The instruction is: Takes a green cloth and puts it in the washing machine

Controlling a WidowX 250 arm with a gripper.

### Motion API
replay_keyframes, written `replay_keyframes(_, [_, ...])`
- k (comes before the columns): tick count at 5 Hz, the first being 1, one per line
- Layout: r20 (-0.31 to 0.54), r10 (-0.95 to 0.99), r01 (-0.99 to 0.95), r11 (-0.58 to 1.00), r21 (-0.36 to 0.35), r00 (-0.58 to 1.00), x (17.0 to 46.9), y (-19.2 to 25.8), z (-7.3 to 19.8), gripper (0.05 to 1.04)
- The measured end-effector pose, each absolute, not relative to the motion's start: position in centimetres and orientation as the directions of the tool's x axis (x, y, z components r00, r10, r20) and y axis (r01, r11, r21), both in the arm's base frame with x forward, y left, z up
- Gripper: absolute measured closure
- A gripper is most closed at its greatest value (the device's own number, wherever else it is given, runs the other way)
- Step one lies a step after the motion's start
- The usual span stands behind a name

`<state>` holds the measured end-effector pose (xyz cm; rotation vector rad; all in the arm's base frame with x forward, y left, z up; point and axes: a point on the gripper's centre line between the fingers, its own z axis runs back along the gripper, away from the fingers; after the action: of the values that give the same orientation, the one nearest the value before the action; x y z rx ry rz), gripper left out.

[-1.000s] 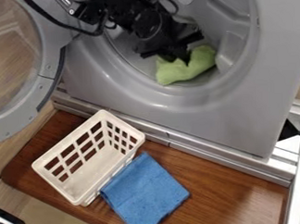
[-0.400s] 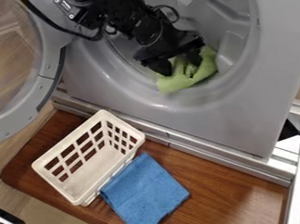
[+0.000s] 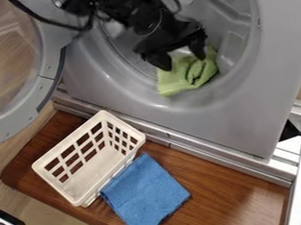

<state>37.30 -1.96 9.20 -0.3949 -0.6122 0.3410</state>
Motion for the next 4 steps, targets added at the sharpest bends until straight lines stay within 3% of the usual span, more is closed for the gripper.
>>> replay_keyframes(2, [0.428, 0.440, -0.232, 0.859, -0.456, 0.789, 33.7, -2.3, 11.4, 0.084])
replay_keyframes(3, [0.413, 0.413, -0.248, 0.884, -0.396, 0.812, 31.1, -2.5, 11.0, 0.084])
replay_keyframes(4, [0.367, 0.348, -0.255, 0.926, -0.278, 0.863, 28.3, -2.3, 9.3, 0.084])
